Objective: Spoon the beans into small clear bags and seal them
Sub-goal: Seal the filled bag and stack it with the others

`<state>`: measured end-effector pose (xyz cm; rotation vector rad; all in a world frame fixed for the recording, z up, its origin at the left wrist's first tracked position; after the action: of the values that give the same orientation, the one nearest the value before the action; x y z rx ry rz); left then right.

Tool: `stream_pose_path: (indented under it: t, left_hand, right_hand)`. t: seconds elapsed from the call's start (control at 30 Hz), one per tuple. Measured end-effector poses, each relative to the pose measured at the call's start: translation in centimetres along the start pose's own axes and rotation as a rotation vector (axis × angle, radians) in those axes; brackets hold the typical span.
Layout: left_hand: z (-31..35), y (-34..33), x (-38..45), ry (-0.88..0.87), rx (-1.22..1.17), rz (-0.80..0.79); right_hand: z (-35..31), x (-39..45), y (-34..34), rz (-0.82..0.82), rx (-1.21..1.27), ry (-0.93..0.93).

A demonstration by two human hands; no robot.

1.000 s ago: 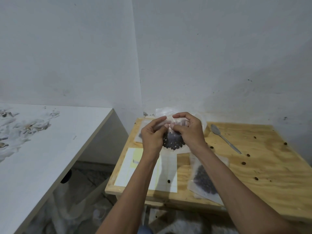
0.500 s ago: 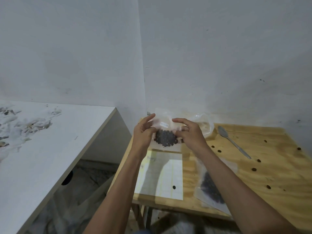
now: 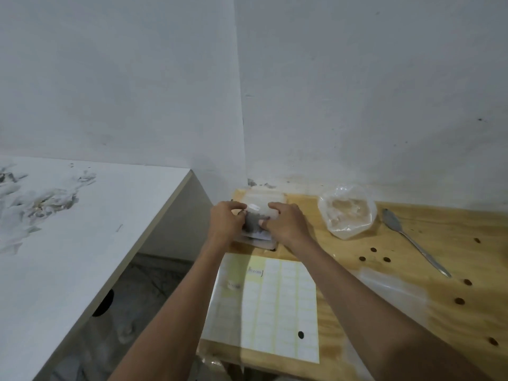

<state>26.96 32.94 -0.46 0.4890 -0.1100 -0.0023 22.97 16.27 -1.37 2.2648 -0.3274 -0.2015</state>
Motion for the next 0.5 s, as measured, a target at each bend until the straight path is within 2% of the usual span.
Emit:
stream_pose_path:
  t: [0.13, 0.37, 0.5]
  left_hand:
    - [-0.4, -0.5, -0.2, -0.004, 0.011, -0.045]
    - [3.6, -0.1, -2.4, -0.206, 0.007, 0.122]
    - [7.7, -3.2, -5.5, -0.221, 0.033, 0.010]
  right_hand:
    - [0.9, -0.2, 0.1, -0.038, -0.097, -0.009]
    - [0.6, -2.3, 4.1, 0.074, 0.056, 0.038]
    - [2.5, -5.1, 8.3, 0.143, 0.092, -0.045]
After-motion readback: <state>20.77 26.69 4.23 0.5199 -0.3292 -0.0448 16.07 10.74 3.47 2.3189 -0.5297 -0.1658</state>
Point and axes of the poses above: each hand's wrist, its own x-axis towards the middle knuckle, its own y-axis out of the back of the hand, z = x × y, the point moved 6 cm from there along x, towards the middle knuckle, and after that the axes turned 12 degrees about -x, right-handed, at the moved point
